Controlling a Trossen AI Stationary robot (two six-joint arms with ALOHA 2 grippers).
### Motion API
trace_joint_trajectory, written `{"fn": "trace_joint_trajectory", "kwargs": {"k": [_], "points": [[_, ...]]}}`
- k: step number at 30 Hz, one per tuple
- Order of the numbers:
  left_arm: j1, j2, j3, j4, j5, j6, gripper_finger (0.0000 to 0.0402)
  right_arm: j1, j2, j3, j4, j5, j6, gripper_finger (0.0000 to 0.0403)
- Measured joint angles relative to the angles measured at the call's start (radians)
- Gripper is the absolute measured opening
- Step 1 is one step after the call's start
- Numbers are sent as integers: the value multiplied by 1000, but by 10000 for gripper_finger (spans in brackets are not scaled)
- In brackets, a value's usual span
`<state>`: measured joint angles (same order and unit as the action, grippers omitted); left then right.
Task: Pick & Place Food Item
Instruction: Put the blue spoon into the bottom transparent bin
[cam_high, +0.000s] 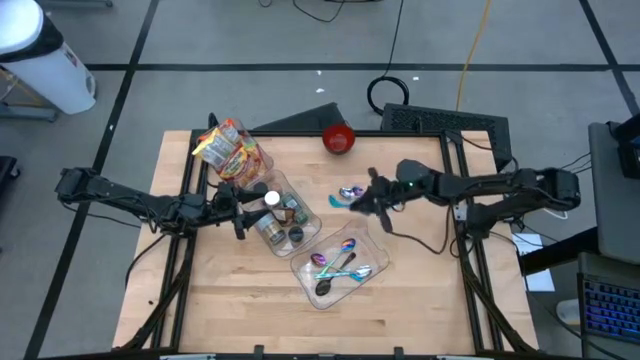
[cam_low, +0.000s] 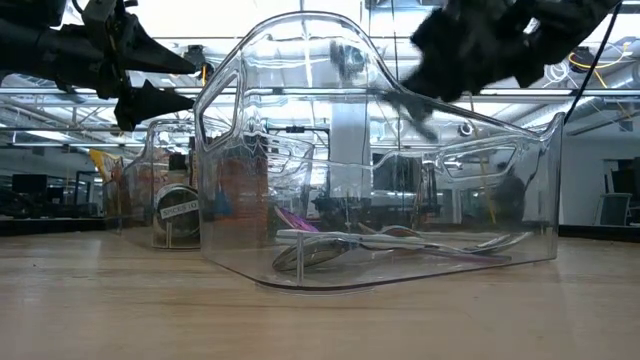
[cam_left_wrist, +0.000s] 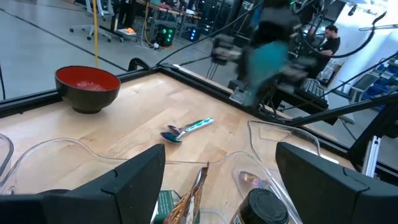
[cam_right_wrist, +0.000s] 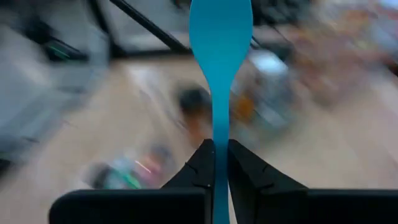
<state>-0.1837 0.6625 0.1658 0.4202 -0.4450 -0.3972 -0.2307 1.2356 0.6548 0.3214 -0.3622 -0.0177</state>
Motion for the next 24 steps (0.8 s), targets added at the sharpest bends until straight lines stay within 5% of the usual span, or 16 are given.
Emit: {"fn": "trace_joint_trajectory", "kwargs": {"k": [7, 24], "points": [[0, 0, 0, 0, 0, 0, 312, 119, 23, 2, 188, -193, 129, 11], [0, 0, 0, 0, 0, 0, 312, 260, 269, 2, 187, -190, 167, 30]]}}
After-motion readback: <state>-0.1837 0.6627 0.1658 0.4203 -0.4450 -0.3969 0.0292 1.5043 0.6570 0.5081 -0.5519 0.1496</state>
